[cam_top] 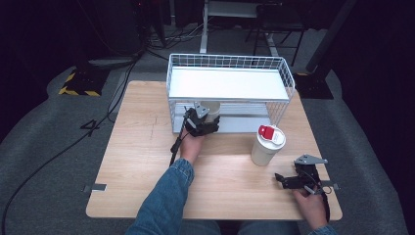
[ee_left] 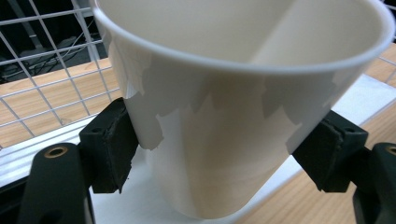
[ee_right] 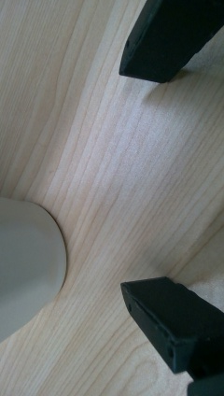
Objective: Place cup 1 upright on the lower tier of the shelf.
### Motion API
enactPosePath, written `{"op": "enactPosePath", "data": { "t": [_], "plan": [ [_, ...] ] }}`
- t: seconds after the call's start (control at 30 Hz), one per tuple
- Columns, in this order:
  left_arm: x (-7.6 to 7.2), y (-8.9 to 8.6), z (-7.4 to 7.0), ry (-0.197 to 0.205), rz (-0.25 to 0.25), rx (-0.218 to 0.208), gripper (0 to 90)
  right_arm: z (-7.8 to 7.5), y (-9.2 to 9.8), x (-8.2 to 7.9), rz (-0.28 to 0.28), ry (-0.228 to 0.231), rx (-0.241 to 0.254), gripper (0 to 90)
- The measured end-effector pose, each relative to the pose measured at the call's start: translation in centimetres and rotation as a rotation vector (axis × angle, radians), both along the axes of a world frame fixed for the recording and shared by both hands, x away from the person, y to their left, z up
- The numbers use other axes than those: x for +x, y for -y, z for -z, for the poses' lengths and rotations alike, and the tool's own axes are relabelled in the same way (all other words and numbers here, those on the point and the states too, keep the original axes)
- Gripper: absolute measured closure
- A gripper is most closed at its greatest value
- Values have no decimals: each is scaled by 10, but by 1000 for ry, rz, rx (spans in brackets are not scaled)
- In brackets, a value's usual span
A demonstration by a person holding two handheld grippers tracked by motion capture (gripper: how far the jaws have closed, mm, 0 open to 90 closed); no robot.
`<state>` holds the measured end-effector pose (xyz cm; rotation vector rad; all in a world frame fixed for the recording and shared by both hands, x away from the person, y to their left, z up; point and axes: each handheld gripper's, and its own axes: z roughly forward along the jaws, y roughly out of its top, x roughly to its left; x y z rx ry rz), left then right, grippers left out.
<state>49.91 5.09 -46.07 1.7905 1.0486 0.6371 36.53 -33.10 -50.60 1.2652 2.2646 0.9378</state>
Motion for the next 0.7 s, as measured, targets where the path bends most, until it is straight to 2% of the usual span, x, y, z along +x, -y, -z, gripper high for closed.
{"op": "enactPosePath", "data": {
  "t": [0.17, 0.2, 0.33, 0.4, 0.43, 0.47, 0.5, 0.67, 0.7],
  "plan": [
    [9, -6, 6, -17, -20, -42, 226, 0, 0, 0, 0, 0, 0, 4],
    [13, -7, 7, -15, 13, -36, 225, 0, 0, 0, 0, 0, 0, 4],
    [17, -8, 8, -15, -7, -22, 225, 0, 0, 0, 0, 0, 0, 4],
    [20, -7, 9, -18, -15, -39, 225, 0, 0, 0, 0, 0, 0, 5],
    [20, -7, 9, -16, -64, -34, 225, 0, 0, 0, 0, 0, 0, 4],
    [21, -8, 10, -22, -75, -38, 225, 0, 0, 0, 0, 0, 0, 4],
    [25, -8, 11, -36, -51, -46, 225, 0, 0, 0, 0, 0, 0, 5],
    [29, -8, 13, -55, -60, -30, 225, 0, 0, 0, 0, 0, 0, 4],
    [29, -7, 13, -55, -58, -42, 225, 0, 0, 0, 0, 0, 0, 4]
  ]
}}
